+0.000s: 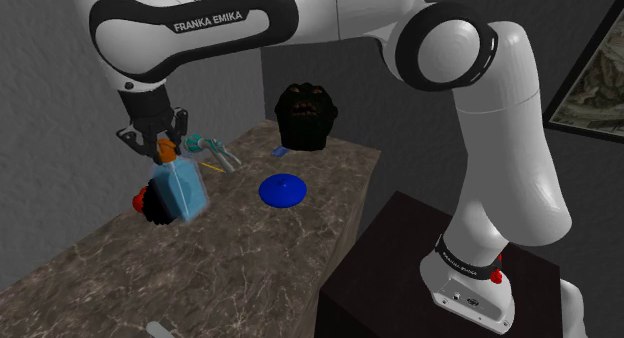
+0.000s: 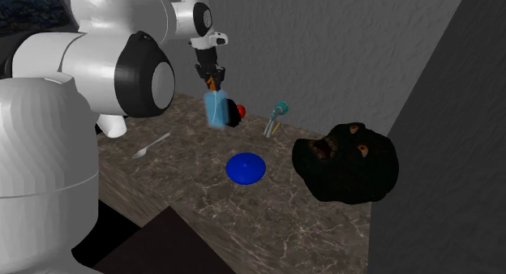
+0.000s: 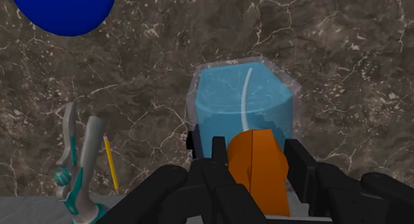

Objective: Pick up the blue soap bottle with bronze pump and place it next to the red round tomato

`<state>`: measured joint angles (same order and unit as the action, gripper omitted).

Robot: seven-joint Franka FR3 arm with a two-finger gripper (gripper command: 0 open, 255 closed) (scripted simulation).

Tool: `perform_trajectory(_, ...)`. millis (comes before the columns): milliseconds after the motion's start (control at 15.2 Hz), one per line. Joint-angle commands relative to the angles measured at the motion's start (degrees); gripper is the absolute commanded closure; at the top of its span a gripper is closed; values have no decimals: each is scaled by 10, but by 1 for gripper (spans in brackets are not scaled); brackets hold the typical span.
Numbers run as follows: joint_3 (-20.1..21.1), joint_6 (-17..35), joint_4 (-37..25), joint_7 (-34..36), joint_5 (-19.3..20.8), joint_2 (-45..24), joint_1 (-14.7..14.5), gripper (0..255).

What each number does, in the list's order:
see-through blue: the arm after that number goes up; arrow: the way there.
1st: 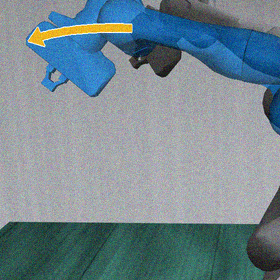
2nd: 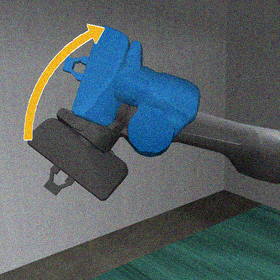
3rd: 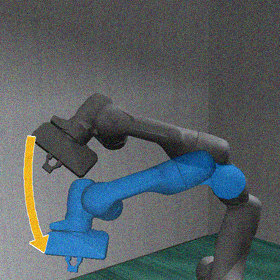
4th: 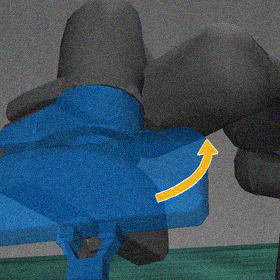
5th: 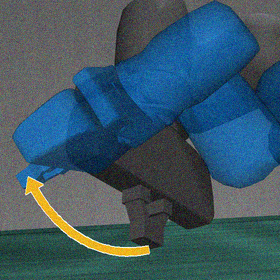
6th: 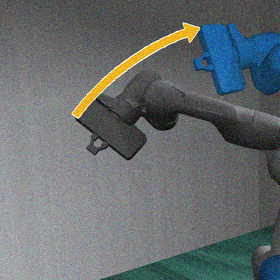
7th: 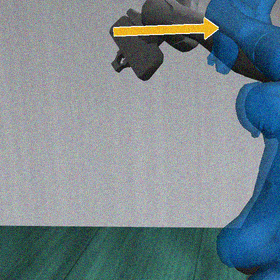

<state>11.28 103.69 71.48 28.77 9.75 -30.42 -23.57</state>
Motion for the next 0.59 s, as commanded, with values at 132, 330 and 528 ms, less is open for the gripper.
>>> perform_trajectory(132, 0, 31, 30, 3, 1, -1, 2, 255)
perform_trajectory(330, -1, 53, 49, 5, 2, -3, 3, 255)
perform_trajectory(528, -1, 63, 58, 7, 3, -5, 3, 255)
